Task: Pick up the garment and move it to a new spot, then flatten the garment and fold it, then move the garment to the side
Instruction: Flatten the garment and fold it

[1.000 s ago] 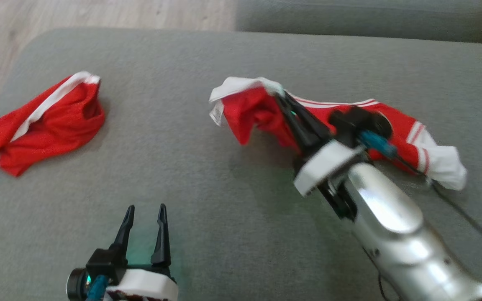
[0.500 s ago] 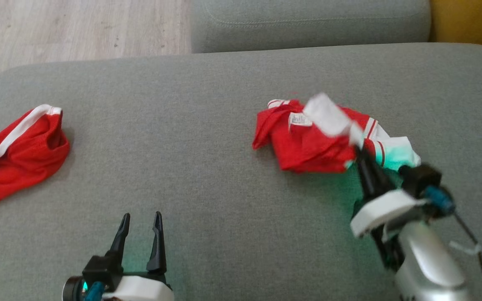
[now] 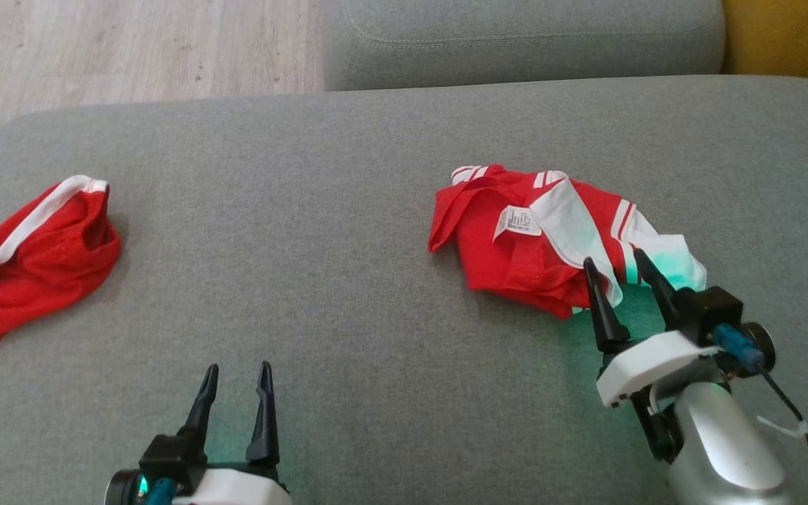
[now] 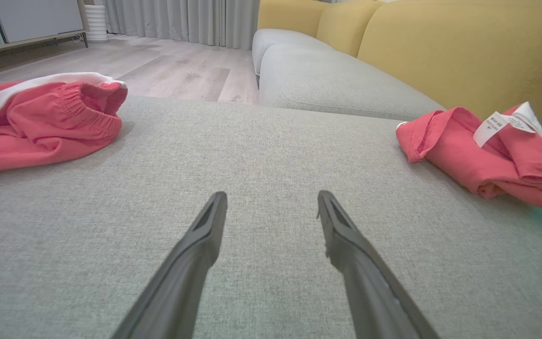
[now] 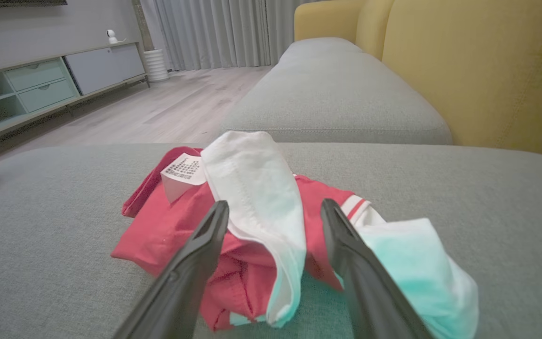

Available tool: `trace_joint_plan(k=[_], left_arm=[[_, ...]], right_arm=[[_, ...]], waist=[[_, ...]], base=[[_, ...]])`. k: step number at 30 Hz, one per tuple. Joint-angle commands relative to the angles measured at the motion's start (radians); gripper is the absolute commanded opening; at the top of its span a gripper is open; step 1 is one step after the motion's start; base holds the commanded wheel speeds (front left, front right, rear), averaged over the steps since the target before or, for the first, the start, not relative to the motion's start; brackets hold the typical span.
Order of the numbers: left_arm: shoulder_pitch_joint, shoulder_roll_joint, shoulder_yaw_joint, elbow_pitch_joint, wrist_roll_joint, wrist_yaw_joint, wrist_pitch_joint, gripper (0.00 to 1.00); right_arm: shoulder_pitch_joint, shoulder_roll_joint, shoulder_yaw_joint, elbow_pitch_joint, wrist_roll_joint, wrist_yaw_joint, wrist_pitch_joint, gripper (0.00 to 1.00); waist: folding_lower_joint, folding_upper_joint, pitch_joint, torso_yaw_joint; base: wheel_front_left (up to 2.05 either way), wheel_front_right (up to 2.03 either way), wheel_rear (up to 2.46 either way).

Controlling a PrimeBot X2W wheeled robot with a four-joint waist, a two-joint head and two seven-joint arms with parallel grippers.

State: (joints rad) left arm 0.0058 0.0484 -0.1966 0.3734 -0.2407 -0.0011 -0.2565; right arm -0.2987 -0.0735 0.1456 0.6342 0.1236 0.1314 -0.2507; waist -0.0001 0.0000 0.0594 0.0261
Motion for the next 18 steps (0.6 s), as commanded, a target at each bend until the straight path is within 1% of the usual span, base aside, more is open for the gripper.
trace_joint_plan(k=[1,3,8,14,16,18], left_arm=[[-0.022,0.002,0.029,-0.03,0.002,-0.001,-0.005,1.0],[-0.025,0.002,0.027,-0.029,0.002,-0.001,-0.005,1.0],[-0.038,0.002,0.009,-0.026,-0.004,-0.001,-0.005,1.0],[-0.045,0.002,-0.005,-0.017,-0.015,0.001,-0.005,1.0],[-0.047,0.002,-0.007,-0.017,-0.017,0.001,-0.005,1.0],[-0.047,0.002,-0.007,-0.016,-0.018,0.002,-0.005,1.0]], right_arm=[[-0.045,0.011,0.021,-0.033,-0.023,-0.001,-0.011,1.0],[-0.076,0.013,0.034,-0.015,-0.048,-0.001,-0.011,1.0],[-0.183,0.018,0.058,0.086,-0.096,-0.001,0.007,1.0],[-0.265,0.022,0.045,0.213,-0.149,-0.001,0.045,1.0],[-0.275,0.023,0.038,0.237,-0.149,-0.001,0.042,1.0],[-0.277,0.023,0.056,0.249,-0.125,-0.001,0.032,1.0]], waist=[[0.0001,0.0,0.002,0.001],[0.0001,0.0,0.006,0.003],[0.0001,0.0,0.018,0.021],[0.0001,0.0,0.031,0.051],[0.0001,0.0,0.036,0.06],[0.0001,0.0,0.038,0.066]], base=[[0.0,0.0,0.0],[0.0,0.0,0.0],[0.0,0.0,0.0],[0.0,0.0,0.0],[0.0,0.0,0.0],[0.0,0.0,0.0]])
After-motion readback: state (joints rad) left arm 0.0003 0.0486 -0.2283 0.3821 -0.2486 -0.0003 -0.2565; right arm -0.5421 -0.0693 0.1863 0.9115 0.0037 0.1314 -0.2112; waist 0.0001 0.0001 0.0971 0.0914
